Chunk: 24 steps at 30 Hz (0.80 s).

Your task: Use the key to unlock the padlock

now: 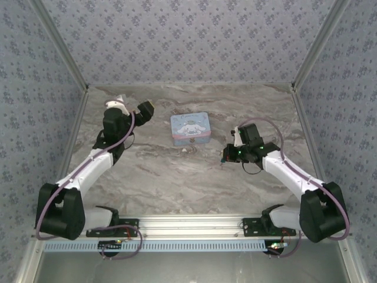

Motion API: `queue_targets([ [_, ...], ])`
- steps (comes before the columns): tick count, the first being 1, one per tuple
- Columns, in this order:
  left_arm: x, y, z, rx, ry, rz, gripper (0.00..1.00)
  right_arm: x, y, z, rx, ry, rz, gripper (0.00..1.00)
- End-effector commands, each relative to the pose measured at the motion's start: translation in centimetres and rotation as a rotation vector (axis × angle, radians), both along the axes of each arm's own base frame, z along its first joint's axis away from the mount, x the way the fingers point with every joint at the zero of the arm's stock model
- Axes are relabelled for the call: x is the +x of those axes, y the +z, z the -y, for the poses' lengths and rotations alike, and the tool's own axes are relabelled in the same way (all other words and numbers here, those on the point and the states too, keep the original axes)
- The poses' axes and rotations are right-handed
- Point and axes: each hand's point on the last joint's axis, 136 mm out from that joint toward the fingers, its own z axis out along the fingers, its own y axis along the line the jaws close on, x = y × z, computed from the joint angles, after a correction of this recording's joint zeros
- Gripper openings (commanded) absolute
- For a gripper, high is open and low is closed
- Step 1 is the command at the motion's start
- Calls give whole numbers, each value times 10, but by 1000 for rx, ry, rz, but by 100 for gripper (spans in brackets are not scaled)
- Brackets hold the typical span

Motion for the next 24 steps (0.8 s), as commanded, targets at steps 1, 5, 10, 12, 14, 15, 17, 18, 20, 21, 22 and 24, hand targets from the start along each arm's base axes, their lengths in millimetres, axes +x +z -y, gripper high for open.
queue_targets([
  [1,-5,21,-15,34,60,69,99,-16,9,6,-67,17,-53,0],
  [5,-13,26,-26,48,106,87,100,-29,11,7,-135,43,-103,0],
  [10,-26,23,-32,53,118,80,99,-42,6,3,-219,85,-179,0],
  [12,-32,19,-34,52,123,67,99,-47,0,-4,-251,123,-212,0],
  [14,-36,16,-35,49,124,55,100,-52,-10,-10,-282,162,-253,0],
  [15,-38,14,-36,48,127,50,99,-55,-16,-12,-297,178,-277,0],
  [17,-42,10,-38,44,132,42,99,-58,-28,-17,-314,206,-315,0],
  [18,-44,9,-38,44,133,40,99,-59,-34,-20,-320,217,-333,0],
  [20,-46,6,-40,45,138,33,99,-59,-44,-25,-325,234,-362,0],
  [21,-47,4,-40,49,139,26,99,-59,-49,-27,-333,242,-373,0],
  [22,-47,4,-40,50,139,25,99,-58,-54,-28,-342,248,-382,0],
  [24,-48,3,-40,55,136,19,99,-58,-63,-29,-362,265,-402,0],
])
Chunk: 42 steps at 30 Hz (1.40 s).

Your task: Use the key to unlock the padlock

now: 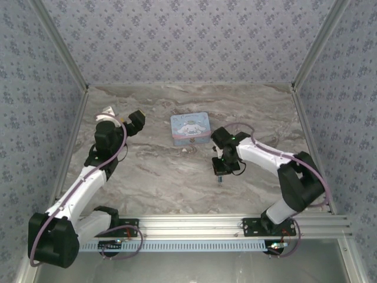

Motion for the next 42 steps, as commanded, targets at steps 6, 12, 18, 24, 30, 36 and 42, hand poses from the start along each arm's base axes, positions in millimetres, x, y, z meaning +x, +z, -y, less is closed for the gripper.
queue_targets([
  [6,-3,6,-4,14,14,4,100,11,-8,-15,18,33,1,8],
  [12,-3,9,-4,34,7,9,99,18,10,-11,27,34,76,33],
  [18,-6,20,-5,74,-2,43,99,44,61,16,28,-8,301,49],
  [24,-16,28,-17,187,31,75,99,74,130,75,25,-177,632,78],
  [30,-23,16,-40,353,116,79,99,92,166,140,5,-340,942,100],
  [36,-27,-15,-47,504,105,4,99,107,135,183,-68,-357,1133,100],
  [42,-27,-40,-65,613,171,-65,100,128,96,195,-19,-372,1201,100],
])
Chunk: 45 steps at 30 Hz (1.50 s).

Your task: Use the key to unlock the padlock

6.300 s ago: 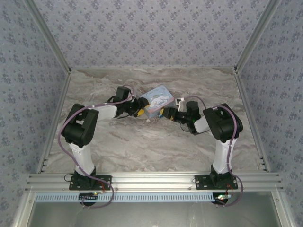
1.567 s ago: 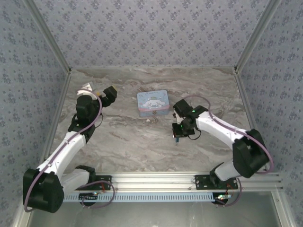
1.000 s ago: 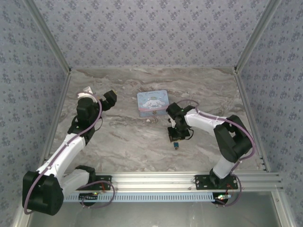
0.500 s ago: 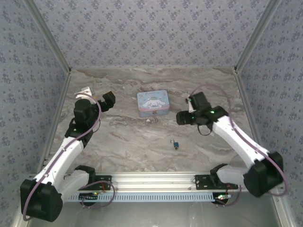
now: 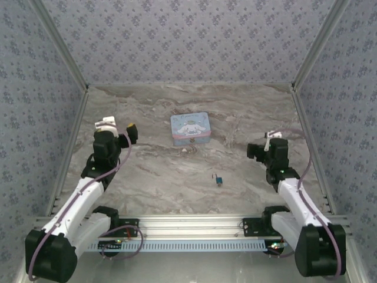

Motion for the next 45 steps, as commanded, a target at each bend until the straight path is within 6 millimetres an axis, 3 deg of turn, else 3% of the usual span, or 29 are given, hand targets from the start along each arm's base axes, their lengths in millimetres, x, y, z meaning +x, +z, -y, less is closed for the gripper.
queue_targets([
  [1,2,-12,-14,108,50,-33,99,36,36,0,12,42,247,100],
  [6,11,-29,-12,152,12,-51,99,47,13,-6,-2,98,248,100],
  [10,17,-42,-14,172,-8,-61,99,46,19,-7,-40,132,298,100],
  [14,20,-49,-16,135,-26,-13,99,53,9,-8,-34,155,292,100],
  [21,26,-63,-12,152,-106,36,99,77,-21,3,6,129,160,100],
  [30,37,-92,-14,172,-146,42,99,79,-20,4,-20,98,174,100],
  [34,44,-113,-29,138,-84,69,99,79,-20,5,-30,92,171,100],
  [37,59,-123,-41,110,-32,-71,99,79,-21,5,-35,88,169,100],
  [38,67,-124,-44,101,-26,-87,99,79,-20,4,-38,87,170,100],
  [40,63,-124,-54,56,-4,-82,99,79,-20,5,-46,83,169,100],
  [45,63,-125,-53,70,-1,-89,99,79,-20,4,-45,84,168,100],
])
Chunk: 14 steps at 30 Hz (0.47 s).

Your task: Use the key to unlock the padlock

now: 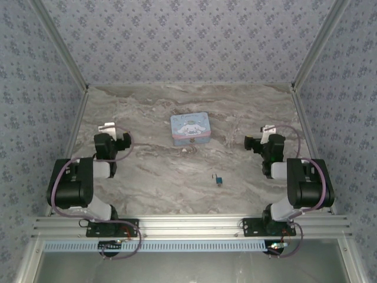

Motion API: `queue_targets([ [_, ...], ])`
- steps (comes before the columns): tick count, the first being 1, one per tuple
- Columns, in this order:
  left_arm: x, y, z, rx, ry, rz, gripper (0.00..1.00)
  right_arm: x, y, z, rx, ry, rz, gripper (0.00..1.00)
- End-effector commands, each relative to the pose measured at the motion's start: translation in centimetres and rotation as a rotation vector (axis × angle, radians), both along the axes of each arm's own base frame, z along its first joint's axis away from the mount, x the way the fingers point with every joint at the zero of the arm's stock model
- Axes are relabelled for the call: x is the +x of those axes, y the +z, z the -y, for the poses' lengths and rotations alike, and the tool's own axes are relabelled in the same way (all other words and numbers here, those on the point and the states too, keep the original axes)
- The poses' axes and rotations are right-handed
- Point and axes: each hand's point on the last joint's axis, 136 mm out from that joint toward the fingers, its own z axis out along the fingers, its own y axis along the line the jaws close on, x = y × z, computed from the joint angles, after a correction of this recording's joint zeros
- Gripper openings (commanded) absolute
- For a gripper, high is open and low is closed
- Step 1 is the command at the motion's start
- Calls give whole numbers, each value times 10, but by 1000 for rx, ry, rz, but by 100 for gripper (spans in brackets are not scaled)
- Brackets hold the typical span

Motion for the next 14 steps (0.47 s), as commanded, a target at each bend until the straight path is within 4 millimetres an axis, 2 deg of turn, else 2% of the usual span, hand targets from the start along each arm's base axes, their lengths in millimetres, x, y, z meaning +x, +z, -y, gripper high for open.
queue_targets([
  [1,0,0,2,-10,1,-13,99,5,8,2,-20,-12,18,100],
  [14,1,0,4,-4,0,-13,100,5,7,4,-16,-16,14,100],
])
